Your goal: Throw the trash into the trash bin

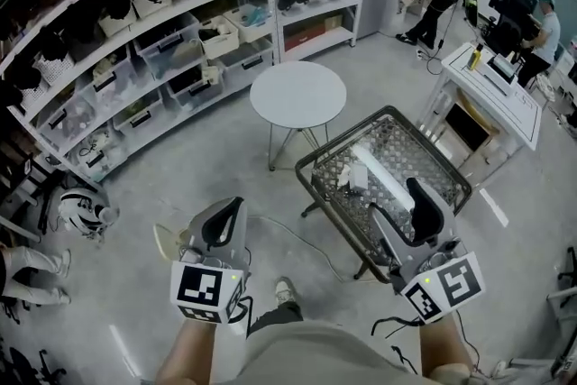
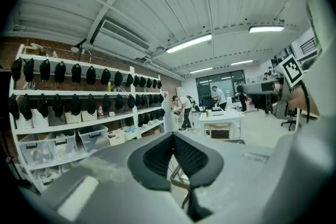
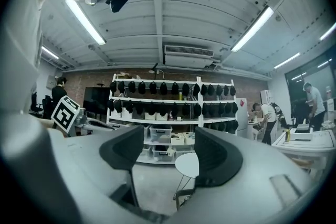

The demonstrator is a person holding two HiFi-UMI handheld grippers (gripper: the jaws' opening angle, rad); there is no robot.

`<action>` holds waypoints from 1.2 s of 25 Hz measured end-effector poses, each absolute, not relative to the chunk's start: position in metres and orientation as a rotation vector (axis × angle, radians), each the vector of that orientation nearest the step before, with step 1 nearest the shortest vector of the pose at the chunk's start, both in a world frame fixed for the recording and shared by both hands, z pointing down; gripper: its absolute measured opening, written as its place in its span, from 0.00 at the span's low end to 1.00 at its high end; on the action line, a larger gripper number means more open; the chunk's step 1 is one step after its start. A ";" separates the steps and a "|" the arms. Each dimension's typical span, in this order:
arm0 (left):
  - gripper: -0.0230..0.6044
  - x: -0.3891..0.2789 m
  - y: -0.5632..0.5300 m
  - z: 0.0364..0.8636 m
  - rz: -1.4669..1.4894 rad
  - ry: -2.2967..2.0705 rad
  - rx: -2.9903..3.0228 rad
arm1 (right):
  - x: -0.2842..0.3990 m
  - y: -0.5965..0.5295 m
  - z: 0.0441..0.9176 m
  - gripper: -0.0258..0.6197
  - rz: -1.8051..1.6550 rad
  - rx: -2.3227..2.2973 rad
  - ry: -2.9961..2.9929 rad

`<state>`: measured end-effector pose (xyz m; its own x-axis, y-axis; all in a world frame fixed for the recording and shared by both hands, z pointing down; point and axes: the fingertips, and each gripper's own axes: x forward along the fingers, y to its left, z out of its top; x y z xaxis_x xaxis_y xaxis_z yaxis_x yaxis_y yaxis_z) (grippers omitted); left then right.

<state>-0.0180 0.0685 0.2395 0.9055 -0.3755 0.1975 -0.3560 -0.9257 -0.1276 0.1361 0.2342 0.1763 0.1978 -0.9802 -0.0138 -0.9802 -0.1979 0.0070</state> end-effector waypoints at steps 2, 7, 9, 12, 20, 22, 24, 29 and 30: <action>0.04 -0.013 0.043 0.240 -0.339 0.551 -2.982 | 0.141 0.209 0.174 0.51 0.029 -2.447 1.969; 0.04 0.003 -0.002 0.243 -0.342 0.480 -2.971 | 0.160 0.164 0.170 0.52 0.053 -2.507 1.900; 0.04 0.009 -0.014 0.245 -0.349 0.463 -2.969 | 0.168 0.153 0.171 0.51 0.037 -2.519 1.879; 0.04 0.018 -0.025 0.249 -0.356 0.453 -2.979 | 0.178 0.142 0.178 0.51 0.003 -2.535 1.875; 0.04 0.059 -0.049 0.264 -0.428 0.467 -2.979 | 0.230 0.122 0.208 0.51 -0.088 -2.568 1.866; 0.04 0.071 -0.056 0.272 -0.464 0.491 -2.977 | 0.247 0.116 0.225 0.50 -0.151 -2.549 1.874; 0.04 0.085 -0.063 0.279 -0.497 0.513 -2.981 | 0.266 0.106 0.243 0.50 -0.227 -2.524 1.894; 0.04 0.121 -0.079 0.300 -0.570 0.548 -2.973 | 0.316 0.081 0.280 0.49 -0.345 -2.507 1.914; 0.04 0.127 -0.082 0.305 -0.590 0.555 -2.975 | 0.325 0.077 0.290 0.49 -0.375 -2.505 1.917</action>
